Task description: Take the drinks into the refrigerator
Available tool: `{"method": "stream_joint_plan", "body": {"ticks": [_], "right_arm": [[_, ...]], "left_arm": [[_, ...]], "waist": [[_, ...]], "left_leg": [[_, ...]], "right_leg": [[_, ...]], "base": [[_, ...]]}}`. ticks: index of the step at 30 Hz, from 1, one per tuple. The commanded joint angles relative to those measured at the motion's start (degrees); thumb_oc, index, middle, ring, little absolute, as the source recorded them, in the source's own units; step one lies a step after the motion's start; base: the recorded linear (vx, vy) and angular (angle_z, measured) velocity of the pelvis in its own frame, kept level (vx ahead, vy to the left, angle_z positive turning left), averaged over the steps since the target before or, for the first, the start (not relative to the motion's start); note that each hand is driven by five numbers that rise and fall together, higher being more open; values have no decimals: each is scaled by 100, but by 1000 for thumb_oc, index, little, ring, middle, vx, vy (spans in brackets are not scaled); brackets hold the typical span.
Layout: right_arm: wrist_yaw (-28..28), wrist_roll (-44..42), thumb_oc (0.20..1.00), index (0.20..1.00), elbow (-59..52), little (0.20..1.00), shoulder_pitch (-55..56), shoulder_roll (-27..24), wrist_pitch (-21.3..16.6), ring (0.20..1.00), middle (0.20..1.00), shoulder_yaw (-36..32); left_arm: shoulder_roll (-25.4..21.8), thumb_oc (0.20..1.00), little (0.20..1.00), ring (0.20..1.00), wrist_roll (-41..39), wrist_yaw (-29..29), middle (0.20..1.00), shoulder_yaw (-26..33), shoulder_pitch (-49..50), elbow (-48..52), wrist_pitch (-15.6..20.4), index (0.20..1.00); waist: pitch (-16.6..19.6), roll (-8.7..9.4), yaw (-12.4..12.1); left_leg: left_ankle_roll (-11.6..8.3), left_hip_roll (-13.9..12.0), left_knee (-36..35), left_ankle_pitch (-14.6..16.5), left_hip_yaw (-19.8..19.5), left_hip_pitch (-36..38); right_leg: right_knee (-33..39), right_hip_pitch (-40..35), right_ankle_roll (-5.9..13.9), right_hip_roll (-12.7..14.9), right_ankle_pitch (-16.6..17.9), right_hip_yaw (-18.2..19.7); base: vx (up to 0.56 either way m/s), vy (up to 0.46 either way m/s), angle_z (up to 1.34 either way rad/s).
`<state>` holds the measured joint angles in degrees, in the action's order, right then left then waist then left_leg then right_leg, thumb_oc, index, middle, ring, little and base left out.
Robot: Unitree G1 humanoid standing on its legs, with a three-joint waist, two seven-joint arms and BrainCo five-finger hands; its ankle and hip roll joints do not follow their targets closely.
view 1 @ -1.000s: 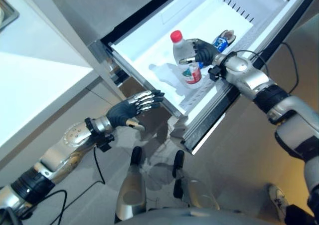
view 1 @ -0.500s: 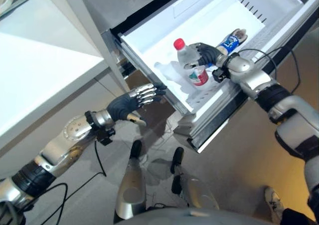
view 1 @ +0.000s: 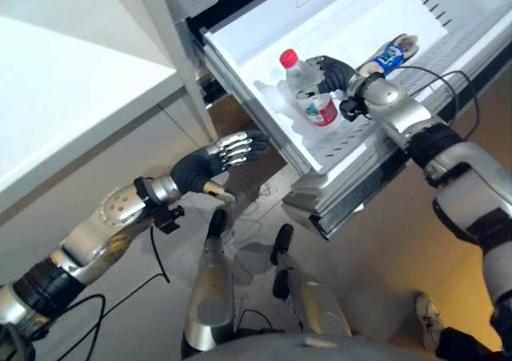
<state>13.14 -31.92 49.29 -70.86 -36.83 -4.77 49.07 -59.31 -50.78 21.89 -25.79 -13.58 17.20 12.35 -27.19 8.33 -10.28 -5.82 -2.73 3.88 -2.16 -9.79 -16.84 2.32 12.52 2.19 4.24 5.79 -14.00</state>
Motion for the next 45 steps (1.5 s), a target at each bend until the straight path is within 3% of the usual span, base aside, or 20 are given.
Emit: {"method": "stream_joint_plan", "body": {"ticks": [1,13,29,30,45], "right_arm": [[-215,69,200,200,66,200,107,338,-390,200,200,7],[-415,161,200,200,339,200,95,426,-400,200,200,-88],[-566,305,200,200,794,200,-269,699,-427,200,200,-90],[-589,311,1000,1000,859,1000,-292,717,-418,1000,1000,-108],[-699,299,1000,1000,1100,1000,-615,902,-430,1000,1000,-96]], "left_arm": [[-109,1000,1000,1000,4,-36,1000,361,261,738,384,1000],[29,1000,1000,1000,220,-283,1000,232,-70,698,502,1000],[35,1000,1000,1000,373,-438,1000,341,46,814,554,1000],[38,1000,1000,1000,382,-445,1000,353,58,818,548,1000],[-110,1000,1000,1000,324,-476,1000,284,80,864,526,1000]], "waist": [[-260,-107,-99],[-261,-43,-190],[-261,-9,-87],[-261,-3,-76],[-261,40,0]], "left_leg": [[619,441,-527,-363,-138,-34],[600,469,-657,-436,-318,-462],[638,479,-735,-405,-277,-518],[642,476,-739,-403,-269,-511],[658,449,-720,-381,-155,-442]], "right_leg": [[-861,421,174,6,-508,-238],[-724,681,231,35,-479,-465],[-690,818,219,30,-469,-438],[-689,823,214,26,-468,-425],[-707,840,210,22,-424,-339]], "base": [[47,-32,9],[44,-17,13],[6,3,3],[0,0,0],[-15,2,-3]]}}
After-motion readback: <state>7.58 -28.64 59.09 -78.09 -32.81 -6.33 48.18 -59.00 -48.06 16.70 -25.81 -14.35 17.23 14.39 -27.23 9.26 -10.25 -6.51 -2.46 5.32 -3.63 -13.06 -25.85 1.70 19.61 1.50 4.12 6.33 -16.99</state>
